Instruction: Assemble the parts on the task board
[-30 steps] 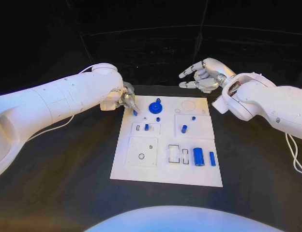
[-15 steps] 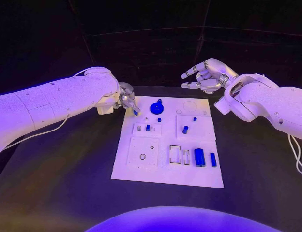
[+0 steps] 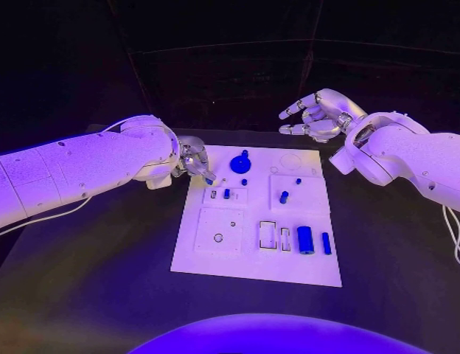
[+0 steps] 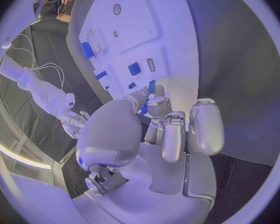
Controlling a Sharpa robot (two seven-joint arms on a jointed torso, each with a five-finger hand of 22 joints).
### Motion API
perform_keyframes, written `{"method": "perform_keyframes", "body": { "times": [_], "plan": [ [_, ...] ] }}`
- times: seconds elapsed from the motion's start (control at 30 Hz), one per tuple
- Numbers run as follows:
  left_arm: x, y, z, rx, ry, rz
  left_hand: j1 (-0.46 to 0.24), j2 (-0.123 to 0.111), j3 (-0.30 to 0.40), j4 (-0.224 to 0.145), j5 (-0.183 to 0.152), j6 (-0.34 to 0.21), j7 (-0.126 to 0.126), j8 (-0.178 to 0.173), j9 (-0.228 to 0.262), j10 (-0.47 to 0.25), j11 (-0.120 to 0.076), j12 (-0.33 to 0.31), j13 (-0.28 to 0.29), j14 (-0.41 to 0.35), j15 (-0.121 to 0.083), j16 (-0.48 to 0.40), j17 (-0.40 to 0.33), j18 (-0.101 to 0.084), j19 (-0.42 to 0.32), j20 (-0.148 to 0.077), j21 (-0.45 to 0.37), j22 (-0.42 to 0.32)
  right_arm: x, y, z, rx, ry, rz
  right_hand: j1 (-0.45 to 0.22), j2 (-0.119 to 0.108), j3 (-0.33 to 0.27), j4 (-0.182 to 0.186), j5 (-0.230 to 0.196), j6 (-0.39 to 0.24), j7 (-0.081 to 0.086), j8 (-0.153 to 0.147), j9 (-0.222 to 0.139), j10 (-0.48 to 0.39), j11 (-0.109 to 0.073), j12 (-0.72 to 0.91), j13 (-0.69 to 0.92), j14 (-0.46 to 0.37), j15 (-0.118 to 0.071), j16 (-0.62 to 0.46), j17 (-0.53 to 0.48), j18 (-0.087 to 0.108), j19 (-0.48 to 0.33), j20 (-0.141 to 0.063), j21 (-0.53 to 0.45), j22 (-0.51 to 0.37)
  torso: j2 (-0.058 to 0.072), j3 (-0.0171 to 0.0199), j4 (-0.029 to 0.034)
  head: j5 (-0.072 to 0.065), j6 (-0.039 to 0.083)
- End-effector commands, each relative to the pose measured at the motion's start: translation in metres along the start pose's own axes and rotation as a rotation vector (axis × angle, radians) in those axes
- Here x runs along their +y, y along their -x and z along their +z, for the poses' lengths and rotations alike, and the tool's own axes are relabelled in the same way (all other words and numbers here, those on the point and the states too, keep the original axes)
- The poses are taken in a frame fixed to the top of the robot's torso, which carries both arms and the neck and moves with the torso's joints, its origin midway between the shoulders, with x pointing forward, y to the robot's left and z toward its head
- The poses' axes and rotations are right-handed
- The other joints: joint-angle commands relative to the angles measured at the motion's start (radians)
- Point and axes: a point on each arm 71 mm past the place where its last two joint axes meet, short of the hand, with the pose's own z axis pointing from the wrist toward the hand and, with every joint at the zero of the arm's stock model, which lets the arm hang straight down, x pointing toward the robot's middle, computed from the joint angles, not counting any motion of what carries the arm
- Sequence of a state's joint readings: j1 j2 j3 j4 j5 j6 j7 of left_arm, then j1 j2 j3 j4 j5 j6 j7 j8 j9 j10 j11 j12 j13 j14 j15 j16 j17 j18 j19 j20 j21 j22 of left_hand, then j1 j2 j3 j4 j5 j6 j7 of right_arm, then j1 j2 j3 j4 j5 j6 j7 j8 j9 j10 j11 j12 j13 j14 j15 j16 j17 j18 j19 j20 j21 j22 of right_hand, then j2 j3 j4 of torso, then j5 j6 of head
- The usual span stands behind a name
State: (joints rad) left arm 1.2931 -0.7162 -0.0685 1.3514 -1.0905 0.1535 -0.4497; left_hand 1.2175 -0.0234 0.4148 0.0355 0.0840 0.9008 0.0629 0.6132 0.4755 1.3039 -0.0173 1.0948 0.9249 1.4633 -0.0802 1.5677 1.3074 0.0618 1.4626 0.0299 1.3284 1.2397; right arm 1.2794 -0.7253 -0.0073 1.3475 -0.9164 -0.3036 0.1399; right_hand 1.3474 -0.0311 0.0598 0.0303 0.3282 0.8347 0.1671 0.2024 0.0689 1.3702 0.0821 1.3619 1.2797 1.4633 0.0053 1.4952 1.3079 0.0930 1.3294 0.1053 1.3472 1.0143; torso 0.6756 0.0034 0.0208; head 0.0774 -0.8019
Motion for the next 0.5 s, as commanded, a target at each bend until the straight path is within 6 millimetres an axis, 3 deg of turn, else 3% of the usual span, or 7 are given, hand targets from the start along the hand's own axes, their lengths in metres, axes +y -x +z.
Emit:
{"method": "perform_keyframes", "body": {
  "times": [0.03,0.23,0.5],
  "plan": [
    [-0.002,-0.002,-0.002,-0.034,-0.007,-0.007,-0.008,0.004,0.153,-0.147,-0.001,-0.007,-0.003,0.007,0.002,0.007,-0.001,0.007,0.002,0.107,0.003,0.003,0.263,0.010,0.004,0.001,-0.002,0.000,0.001,0.001,0.000,0.002,0.011,-0.002,-0.001,0.008,-0.003,0.002,0.005,0.001,0.000,0.007,-0.001,-0.003,-0.004,-0.003,0.001,0.069,-0.006,-0.005,0.083,0.009,-0.001,-0.002,-0.005,-0.001,0.001,-0.0012,-0.0007,0.000,-0.002],
    [-0.004,-0.007,-0.004,-0.031,-0.007,-0.009,-0.008,0.004,0.155,-0.147,0.000,-0.007,-0.003,0.007,0.002,0.007,-0.001,0.008,0.002,0.107,0.002,0.003,0.263,0.010,0.004,0.001,-0.002,0.000,0.001,0.001,0.001,0.003,0.011,-0.002,-0.001,0.008,-0.003,0.002,0.005,0.001,0.000,0.007,-0.001,-0.003,-0.004,-0.003,0.001,0.069,-0.006,-0.005,0.083,0.009,-0.001,-0.002,-0.005,-0.001,0.001,0.0006,-0.0038,0.003,-0.003],
    [-0.005,-0.013,-0.002,-0.011,0.004,0.004,-0.009,0.003,0.156,-0.147,0.000,-0.007,-0.004,0.007,0.002,0.008,-0.001,0.008,0.002,0.107,0.002,0.003,0.263,0.010,0.005,0.001,-0.002,0.001,0.001,0.000,0.001,0.004,0.011,-0.002,-0.001,0.008,-0.003,0.002,0.005,0.001,0.000,0.007,-0.001,-0.003,-0.004,-0.003,0.001,0.069,-0.006,-0.005,0.083,0.009,-0.001,-0.002,-0.005,-0.001,0.001,0.0011,-0.0030,0.002,-0.007]
  ]
}}
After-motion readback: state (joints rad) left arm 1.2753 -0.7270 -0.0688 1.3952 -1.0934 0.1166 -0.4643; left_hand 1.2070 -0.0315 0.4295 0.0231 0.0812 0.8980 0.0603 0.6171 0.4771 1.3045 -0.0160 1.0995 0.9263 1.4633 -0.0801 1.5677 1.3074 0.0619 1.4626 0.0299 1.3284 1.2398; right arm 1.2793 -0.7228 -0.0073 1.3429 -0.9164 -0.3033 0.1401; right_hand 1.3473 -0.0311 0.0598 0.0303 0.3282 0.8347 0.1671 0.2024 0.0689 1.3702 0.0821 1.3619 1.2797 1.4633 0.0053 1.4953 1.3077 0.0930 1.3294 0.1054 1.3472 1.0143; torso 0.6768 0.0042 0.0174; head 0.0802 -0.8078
